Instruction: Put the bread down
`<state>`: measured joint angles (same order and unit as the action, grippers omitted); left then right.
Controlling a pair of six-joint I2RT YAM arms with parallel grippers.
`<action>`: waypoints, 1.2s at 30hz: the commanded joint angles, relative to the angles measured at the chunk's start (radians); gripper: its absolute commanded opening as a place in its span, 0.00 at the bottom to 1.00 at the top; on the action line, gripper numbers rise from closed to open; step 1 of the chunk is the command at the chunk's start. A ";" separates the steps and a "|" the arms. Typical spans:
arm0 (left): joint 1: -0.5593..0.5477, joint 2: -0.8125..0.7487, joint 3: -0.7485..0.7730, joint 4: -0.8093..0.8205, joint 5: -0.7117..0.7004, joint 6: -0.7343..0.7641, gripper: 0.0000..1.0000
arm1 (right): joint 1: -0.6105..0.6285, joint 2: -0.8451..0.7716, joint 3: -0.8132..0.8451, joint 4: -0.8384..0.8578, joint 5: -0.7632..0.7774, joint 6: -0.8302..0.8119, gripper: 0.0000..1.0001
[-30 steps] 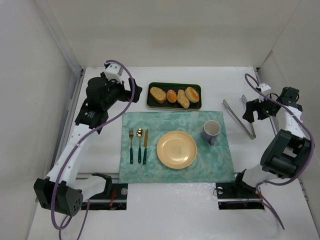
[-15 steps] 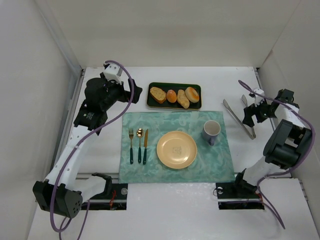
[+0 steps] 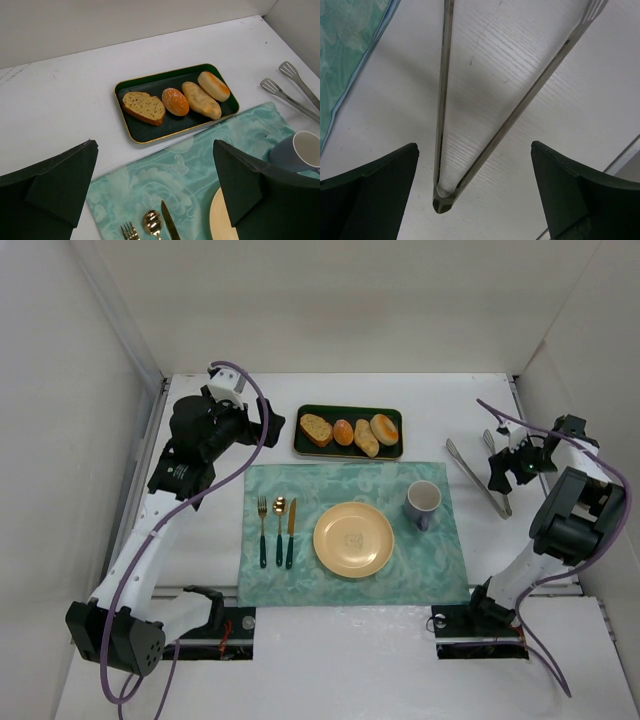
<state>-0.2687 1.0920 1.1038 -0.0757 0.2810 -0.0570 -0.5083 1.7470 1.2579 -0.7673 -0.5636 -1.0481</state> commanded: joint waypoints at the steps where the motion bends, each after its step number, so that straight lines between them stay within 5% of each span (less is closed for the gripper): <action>1: -0.003 -0.003 0.033 0.030 0.017 -0.004 1.00 | 0.004 0.031 0.054 -0.081 -0.004 -0.050 0.99; 9: -0.003 0.006 0.033 0.030 0.017 -0.004 1.00 | 0.004 0.029 0.031 -0.098 -0.004 -0.047 0.97; 36: -0.003 0.006 0.033 0.030 0.017 -0.004 1.00 | 0.065 -0.021 -0.118 0.249 0.148 0.283 0.94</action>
<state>-0.2687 1.1065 1.1038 -0.0795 0.2813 -0.0574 -0.4450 1.7615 1.1473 -0.5747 -0.4427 -0.7940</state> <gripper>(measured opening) 0.997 0.939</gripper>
